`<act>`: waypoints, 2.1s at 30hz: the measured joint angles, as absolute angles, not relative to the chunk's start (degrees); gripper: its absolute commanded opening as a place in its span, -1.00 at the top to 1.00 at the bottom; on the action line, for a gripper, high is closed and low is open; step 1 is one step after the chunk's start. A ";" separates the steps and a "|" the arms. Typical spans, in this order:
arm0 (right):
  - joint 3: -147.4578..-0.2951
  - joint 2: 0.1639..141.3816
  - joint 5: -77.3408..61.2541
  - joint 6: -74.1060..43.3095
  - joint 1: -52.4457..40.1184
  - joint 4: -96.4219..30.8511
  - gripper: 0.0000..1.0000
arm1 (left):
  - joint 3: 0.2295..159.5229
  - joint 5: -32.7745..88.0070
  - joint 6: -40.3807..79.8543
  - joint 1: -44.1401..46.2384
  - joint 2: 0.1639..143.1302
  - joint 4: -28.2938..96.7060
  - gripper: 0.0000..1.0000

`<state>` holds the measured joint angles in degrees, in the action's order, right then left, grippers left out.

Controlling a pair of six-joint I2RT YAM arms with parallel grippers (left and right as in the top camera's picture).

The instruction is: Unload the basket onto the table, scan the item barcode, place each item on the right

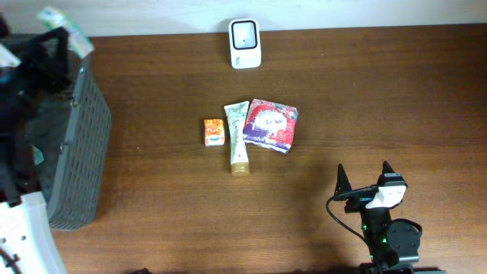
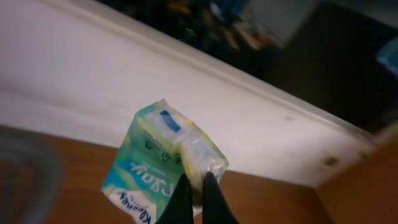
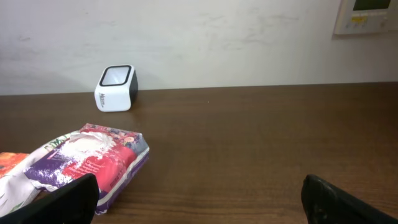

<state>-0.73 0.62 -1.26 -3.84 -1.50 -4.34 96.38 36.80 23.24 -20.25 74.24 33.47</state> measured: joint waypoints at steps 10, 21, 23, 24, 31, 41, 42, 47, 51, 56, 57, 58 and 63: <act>-0.73 0.62 -1.26 -3.81 -1.50 -4.34 -0.97 | 96.38 31.27 16.86 3.60 74.26 33.63 1.00; -0.73 0.62 -1.26 -3.84 -1.50 -4.34 -0.97 | 96.49 16.86 10.07 20.99 83.48 40.12 1.00; -0.73 0.62 -1.26 -3.81 -1.50 -4.34 -0.97 | 96.49 15.49 7.73 21.10 84.73 41.23 1.00; -0.73 0.62 -1.26 -3.84 -1.50 -4.34 -0.97 | 96.49 14.96 6.07 21.10 85.12 42.41 1.00; -0.73 0.62 -1.26 -3.81 -1.50 -4.34 -0.97 | 96.49 14.74 -1.93 21.50 89.65 49.52 1.00; -0.73 0.62 -1.26 -3.84 -1.50 -4.34 -0.97 | 96.49 14.76 -8.40 26.20 93.21 52.97 1.00; -0.73 0.62 -1.26 -3.81 -1.50 -4.34 -0.97 | 96.49 14.76 -8.71 26.24 93.80 53.49 1.00; -0.73 0.62 -1.26 -3.84 -1.50 -4.34 -0.97 | 96.49 14.74 -10.09 26.26 97.10 55.57 1.00; -0.73 0.62 -1.26 -3.84 -1.50 -4.34 -0.97 | 96.49 14.74 -10.11 26.26 97.12 55.61 1.00; -0.73 0.62 -1.26 -3.81 -1.50 -4.34 -0.97 | 96.49 14.50 -10.13 26.26 97.89 56.23 1.00; -0.73 0.62 -1.26 -3.81 -1.50 -4.34 -0.98 | 96.49 14.22 -10.13 26.26 98.59 56.23 1.00; -0.73 0.62 -1.26 -3.84 -1.50 -4.34 -0.98 | 96.51 12.95 -10.02 26.26 99.63 56.16 1.00; -0.73 0.62 -1.26 -3.84 -1.50 -4.34 -0.97 | 96.49 -2.66 3.29 26.22 107.57 56.14 0.94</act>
<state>-0.73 0.62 -1.26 -3.84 -1.50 -4.34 96.49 -2.66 3.29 26.22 107.57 56.14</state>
